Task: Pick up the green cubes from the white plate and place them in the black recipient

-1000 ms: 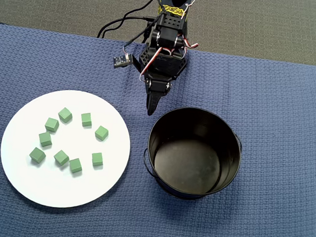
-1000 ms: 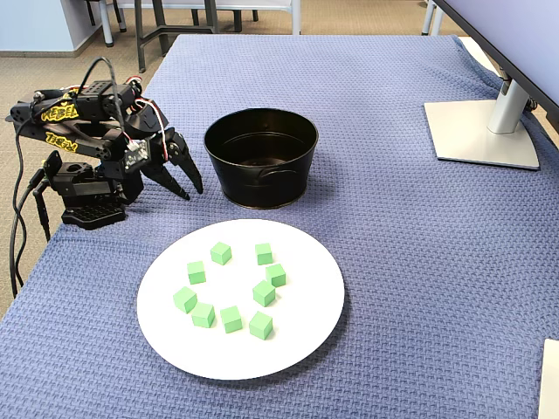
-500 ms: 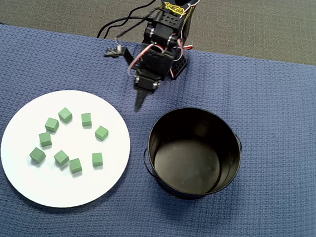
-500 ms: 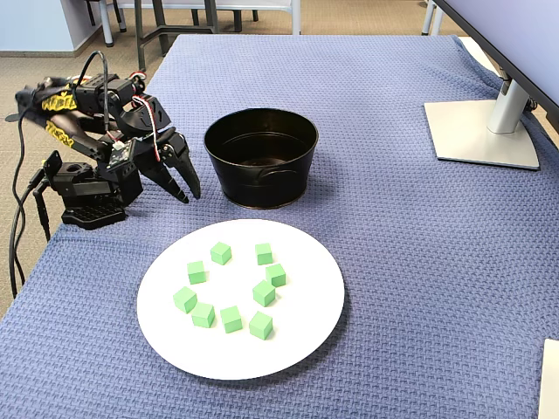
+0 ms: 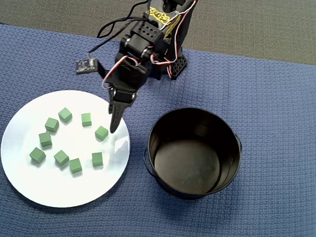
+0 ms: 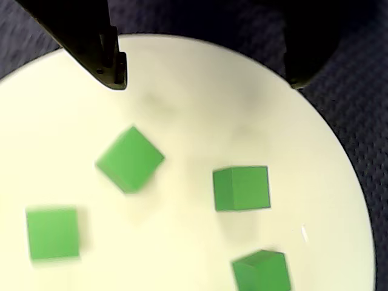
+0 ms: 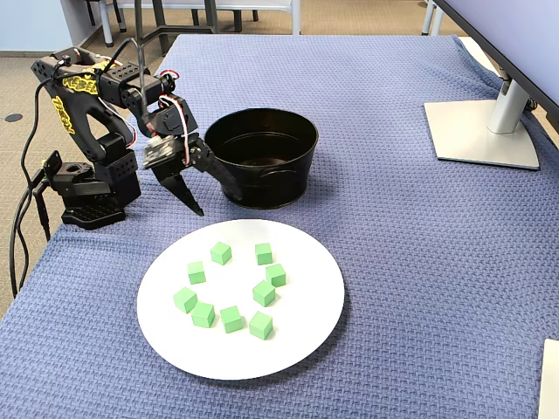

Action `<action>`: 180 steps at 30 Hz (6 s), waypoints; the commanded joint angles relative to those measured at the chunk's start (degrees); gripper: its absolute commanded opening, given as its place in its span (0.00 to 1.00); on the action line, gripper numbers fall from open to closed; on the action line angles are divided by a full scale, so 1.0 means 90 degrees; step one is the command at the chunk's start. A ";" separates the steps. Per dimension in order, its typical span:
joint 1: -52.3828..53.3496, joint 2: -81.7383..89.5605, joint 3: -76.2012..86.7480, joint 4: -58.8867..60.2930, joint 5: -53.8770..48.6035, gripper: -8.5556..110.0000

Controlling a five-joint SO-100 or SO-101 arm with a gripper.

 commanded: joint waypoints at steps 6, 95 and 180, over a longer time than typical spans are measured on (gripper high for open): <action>0.0674 -0.1133 -0.0186 -0.1436 -0.4736 0.33; -0.4033 0.1006 -0.1738 0.1289 -0.0127 0.37; -0.0791 0.0469 -0.3926 0.2207 0.2207 0.07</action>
